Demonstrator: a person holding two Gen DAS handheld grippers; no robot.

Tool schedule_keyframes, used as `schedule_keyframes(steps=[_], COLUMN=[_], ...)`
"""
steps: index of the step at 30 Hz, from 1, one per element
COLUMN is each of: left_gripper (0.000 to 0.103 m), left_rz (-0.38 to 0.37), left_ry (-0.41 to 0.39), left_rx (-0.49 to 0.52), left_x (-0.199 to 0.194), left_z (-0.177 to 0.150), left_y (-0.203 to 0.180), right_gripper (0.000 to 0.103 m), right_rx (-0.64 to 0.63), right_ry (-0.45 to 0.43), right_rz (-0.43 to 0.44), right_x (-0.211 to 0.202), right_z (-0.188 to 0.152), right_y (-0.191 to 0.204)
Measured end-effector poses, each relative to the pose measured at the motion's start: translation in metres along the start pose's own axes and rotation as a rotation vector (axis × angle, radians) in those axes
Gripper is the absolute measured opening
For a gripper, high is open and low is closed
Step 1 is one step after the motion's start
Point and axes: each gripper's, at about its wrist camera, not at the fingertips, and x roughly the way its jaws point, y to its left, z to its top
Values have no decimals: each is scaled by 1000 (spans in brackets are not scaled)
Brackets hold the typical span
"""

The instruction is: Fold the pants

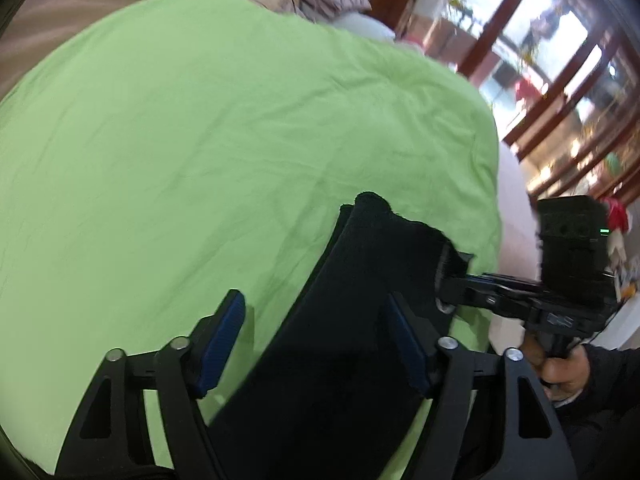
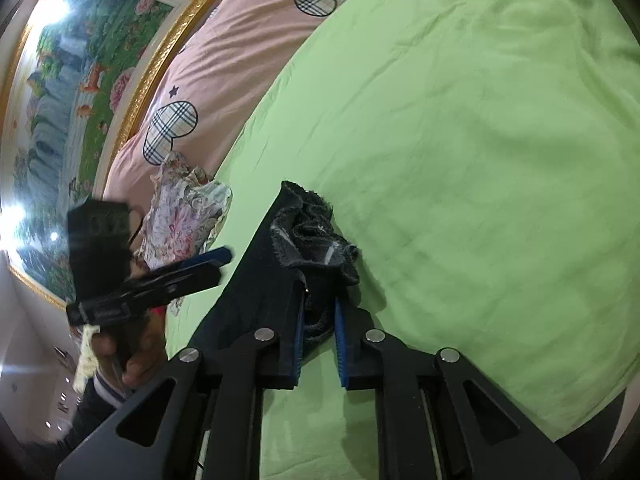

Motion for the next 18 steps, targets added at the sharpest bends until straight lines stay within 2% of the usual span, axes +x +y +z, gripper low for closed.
schedule_keyframes(steps=[1,2,4,9,14,18], left_gripper=[56,45,42,17,11,11], left_rz=[-11,-25,-48,-97,-89,-116], left_ry=[31,56,86,70,30,-28], left_rx=[14,25,47,38,41,24], left_x=[10,18,29,29,21,2], left_z=[5,8,14,19,18,12], left_y=[-2,-4,-8,-6,-10,-9], right_gripper=[14,14,14,14,14,14], right_rx=[-9,-14,-10,-21,-41,-65], right_ry=[-2,-3,-7,-4,-6,-6], right_rz=[-4,-4,2,10,18,47], right_x=[-1,-2,-3,-5,-7,-10], right_z=[0,0,2,6,2,3], right_y=[1,1,-1,-4,2,13])
